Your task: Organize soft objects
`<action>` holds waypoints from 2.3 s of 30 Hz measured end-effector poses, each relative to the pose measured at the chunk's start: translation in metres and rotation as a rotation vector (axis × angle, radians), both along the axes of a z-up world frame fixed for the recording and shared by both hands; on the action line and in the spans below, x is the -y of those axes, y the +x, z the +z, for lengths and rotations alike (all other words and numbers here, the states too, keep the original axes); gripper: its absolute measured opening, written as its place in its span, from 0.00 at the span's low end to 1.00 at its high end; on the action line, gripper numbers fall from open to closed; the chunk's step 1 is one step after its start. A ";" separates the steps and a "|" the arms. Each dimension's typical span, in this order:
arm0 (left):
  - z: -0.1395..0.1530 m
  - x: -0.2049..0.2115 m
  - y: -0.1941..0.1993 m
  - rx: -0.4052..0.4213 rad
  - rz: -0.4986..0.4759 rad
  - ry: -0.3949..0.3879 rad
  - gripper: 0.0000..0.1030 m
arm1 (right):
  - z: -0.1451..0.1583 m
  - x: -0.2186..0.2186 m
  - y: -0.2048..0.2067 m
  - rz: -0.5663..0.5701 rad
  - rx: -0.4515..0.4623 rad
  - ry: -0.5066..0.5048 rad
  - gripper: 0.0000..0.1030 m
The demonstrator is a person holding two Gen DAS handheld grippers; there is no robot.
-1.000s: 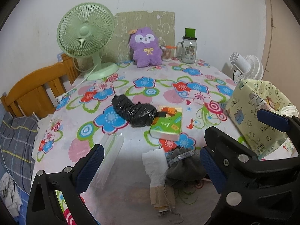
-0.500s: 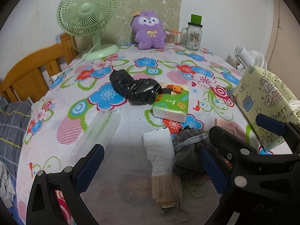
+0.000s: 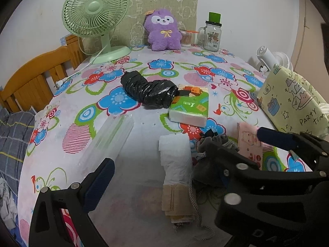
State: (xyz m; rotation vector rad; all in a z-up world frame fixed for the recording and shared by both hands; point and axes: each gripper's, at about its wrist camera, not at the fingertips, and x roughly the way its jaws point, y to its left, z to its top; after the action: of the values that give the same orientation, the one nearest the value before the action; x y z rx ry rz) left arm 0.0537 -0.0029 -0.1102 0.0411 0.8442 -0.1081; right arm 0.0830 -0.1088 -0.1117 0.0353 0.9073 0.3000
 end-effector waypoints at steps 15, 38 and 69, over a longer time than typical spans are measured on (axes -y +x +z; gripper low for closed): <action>-0.003 -0.003 -0.003 -0.013 -0.011 -0.001 0.99 | 0.003 -0.017 -0.003 0.021 0.010 -0.020 0.39; -0.012 0.008 0.008 -0.030 -0.056 -0.027 0.24 | 0.007 0.002 0.009 -0.067 0.051 -0.045 0.39; 0.028 0.014 -0.012 0.082 -0.053 -0.048 0.08 | 0.039 0.013 -0.016 -0.083 0.130 -0.027 0.39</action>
State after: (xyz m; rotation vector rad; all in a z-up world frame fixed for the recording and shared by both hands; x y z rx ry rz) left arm 0.0421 -0.0164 -0.0825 0.0229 0.7584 -0.1748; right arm 0.0670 -0.1213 -0.0723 0.0284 0.7782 0.2103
